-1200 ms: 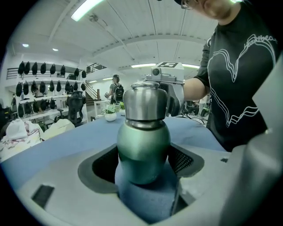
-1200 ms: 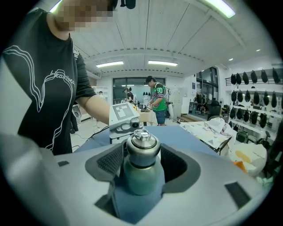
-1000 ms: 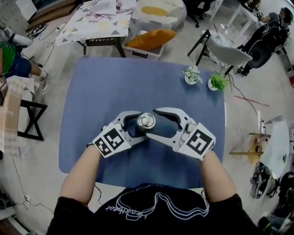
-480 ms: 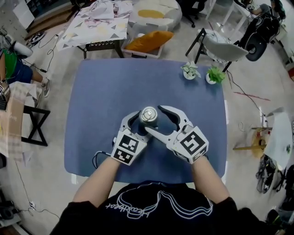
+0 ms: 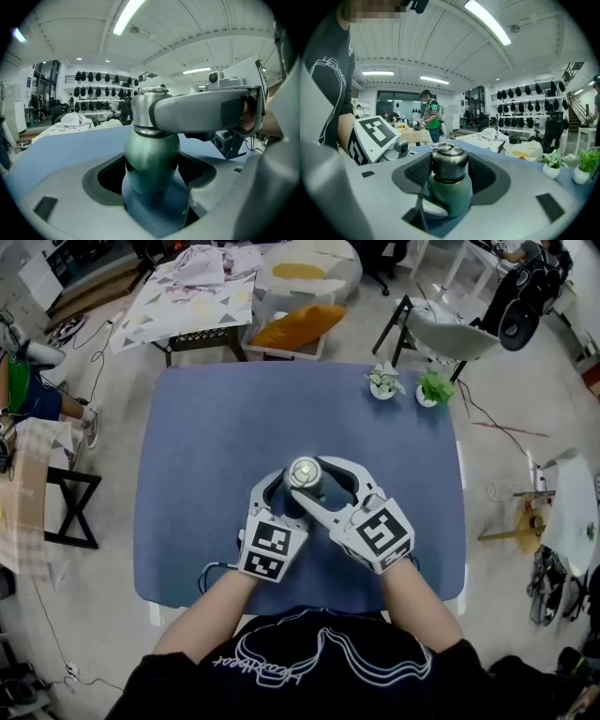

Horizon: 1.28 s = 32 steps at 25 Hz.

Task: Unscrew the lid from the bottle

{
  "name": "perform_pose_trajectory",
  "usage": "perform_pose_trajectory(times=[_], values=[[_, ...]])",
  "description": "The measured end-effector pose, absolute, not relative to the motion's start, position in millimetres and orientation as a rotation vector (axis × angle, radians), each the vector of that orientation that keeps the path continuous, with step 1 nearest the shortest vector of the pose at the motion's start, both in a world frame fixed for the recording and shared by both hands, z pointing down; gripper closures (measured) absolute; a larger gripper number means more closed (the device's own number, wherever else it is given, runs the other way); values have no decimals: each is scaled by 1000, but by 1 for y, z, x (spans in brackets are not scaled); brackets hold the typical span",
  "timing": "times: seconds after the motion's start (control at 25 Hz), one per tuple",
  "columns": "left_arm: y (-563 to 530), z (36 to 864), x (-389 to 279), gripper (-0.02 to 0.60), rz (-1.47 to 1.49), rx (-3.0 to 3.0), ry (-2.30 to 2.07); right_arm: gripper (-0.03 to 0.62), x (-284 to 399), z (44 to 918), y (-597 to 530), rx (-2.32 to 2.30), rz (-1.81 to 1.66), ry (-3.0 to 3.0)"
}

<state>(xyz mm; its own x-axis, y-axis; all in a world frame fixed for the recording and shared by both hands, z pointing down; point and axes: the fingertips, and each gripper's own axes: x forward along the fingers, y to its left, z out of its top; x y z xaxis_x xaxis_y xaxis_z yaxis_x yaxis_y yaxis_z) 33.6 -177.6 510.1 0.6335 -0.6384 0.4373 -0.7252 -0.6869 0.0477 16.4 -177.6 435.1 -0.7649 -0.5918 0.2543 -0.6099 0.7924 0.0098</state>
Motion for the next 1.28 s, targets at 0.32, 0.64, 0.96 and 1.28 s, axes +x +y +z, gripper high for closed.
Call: perform_pose_trajectory(times=[0.32,0.64,0.96,1.28], values=[[-179,509,34,233,550,2668,-1089,349,16,436,-179,919,96,-2754],[-178,509,33,233,574,2728,-968,349,13,436,-178,768,94,-2781],[-178,509,35,233,623,2837,-728,349,13,437,-177,484,52,-2768],[-177,509,32,233,659,2912,-494,353,11,440,-178,274,22,-2759]])
